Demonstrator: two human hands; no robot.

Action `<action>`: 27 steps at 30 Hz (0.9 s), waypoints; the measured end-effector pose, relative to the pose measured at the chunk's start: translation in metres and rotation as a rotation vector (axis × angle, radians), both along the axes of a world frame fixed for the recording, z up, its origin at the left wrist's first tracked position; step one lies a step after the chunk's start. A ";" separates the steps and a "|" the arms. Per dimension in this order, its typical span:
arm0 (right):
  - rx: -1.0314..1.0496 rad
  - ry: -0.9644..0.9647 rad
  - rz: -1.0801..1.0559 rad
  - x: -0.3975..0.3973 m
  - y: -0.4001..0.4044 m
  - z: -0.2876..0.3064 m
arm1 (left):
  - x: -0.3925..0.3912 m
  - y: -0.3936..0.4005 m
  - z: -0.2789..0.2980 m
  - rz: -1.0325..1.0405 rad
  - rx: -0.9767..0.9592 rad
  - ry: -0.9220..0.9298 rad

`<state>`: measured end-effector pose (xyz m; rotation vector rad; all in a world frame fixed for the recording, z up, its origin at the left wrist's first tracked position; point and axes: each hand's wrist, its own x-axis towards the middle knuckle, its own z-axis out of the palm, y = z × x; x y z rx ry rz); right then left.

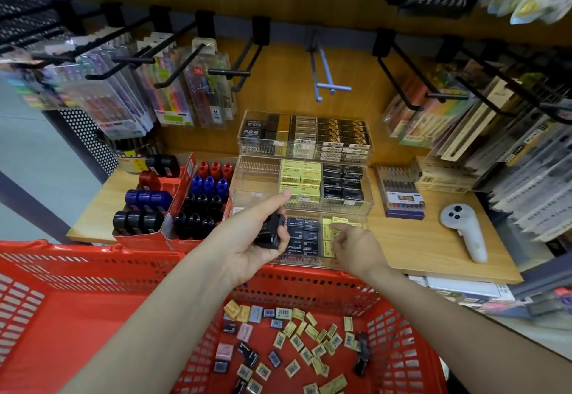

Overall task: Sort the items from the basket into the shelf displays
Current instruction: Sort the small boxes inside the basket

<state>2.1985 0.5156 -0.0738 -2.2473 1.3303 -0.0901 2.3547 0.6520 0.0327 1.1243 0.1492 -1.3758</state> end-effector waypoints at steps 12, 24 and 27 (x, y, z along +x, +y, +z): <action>-0.350 0.177 0.153 -0.011 -0.020 0.004 | -0.005 -0.001 -0.002 -0.023 0.024 -0.019; -0.096 -0.111 0.221 -0.014 -0.007 0.054 | -0.009 0.001 0.001 -0.024 0.022 -0.019; 0.301 -0.472 0.215 -0.014 0.021 0.096 | -0.014 0.003 0.003 -0.040 0.007 0.088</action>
